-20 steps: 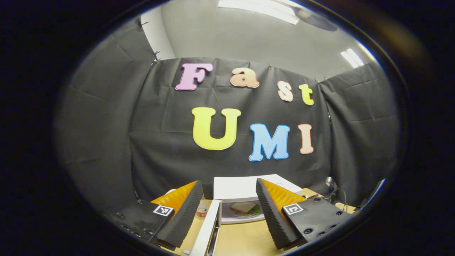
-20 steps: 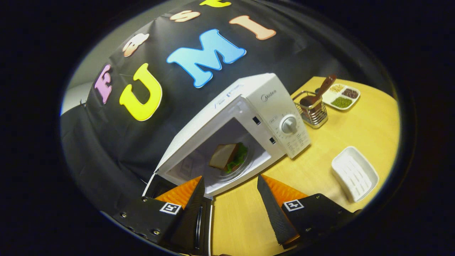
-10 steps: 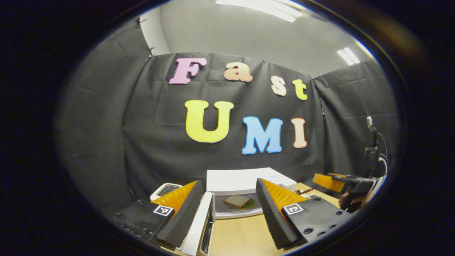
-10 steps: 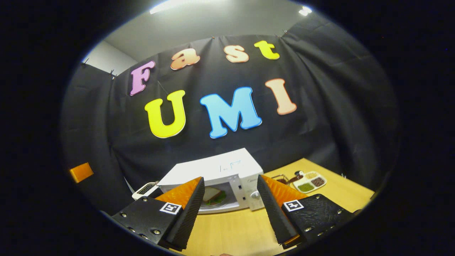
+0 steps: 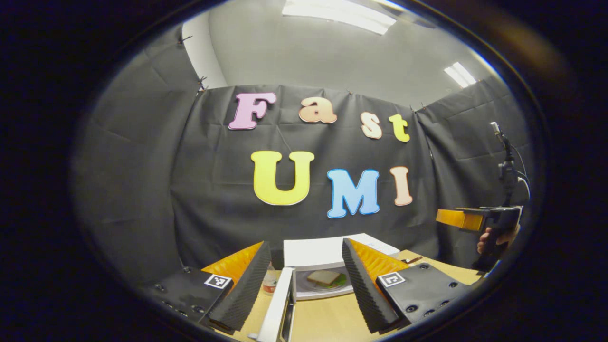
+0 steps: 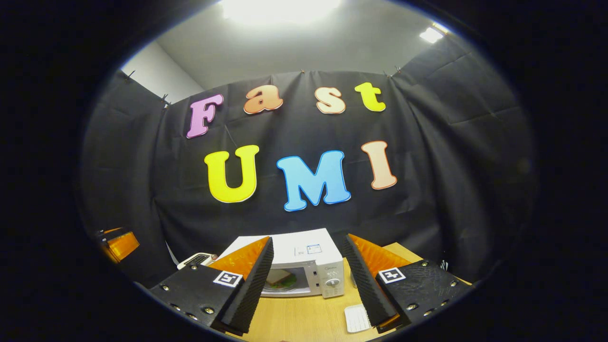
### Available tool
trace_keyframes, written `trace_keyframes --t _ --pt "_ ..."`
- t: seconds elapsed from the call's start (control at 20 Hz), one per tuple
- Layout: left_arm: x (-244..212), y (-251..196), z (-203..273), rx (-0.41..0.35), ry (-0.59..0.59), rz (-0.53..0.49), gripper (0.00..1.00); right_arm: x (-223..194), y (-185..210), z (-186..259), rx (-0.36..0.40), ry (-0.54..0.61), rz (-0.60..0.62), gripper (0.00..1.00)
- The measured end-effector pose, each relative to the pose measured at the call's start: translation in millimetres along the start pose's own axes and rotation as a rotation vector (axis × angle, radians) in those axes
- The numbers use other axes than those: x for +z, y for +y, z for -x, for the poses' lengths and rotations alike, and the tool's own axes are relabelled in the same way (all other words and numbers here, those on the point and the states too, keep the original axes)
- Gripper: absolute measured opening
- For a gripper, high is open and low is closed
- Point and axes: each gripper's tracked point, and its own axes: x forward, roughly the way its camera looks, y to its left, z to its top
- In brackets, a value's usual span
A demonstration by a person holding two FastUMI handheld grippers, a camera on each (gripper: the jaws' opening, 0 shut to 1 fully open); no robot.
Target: Open the microwave oven with the left hand, put the food in, and close the microwave oven.
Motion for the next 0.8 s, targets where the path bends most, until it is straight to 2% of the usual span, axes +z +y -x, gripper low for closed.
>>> trace_keyframes --t 0.15,0.25,0.35,0.4,0.6,0.65,0.8 --pt "-18.3 21.7 14.2 0.010 0.062 -0.019 0.96 6.9 9.5 -2.3 0.026 -0.020 0.031 0.89" --pt "-39.4 42.9 21.5 0.035 0.117 -0.029 0.70 6.2 17.6 -2.1 0.049 -0.009 0.013 0.89" --pt "-58.8 68.2 36.1 0.074 0.170 -0.023 0.28 3.8 19.1 -2.1 0.054 0.006 -0.017 0.89" --pt "-66.9 72.8 47.7 0.060 0.196 0.010 0.07 1.6 18.9 -2.3 0.052 0.015 -0.025 0.89" --pt "-130.4 124.6 71.4 0.153 0.322 0.064 0.07 -0.2 14.1 -2.1 0.043 0.017 -0.015 0.89" --pt "-146.0 128.4 77.5 0.155 0.357 0.072 0.09 0.9 14.6 -1.8 0.044 0.013 -0.010 0.89" --pt "-190.6 122.4 85.9 0.119 0.457 0.079 0.07 -4.3 15.1 1.2 0.041 0.031 -0.005 0.89"
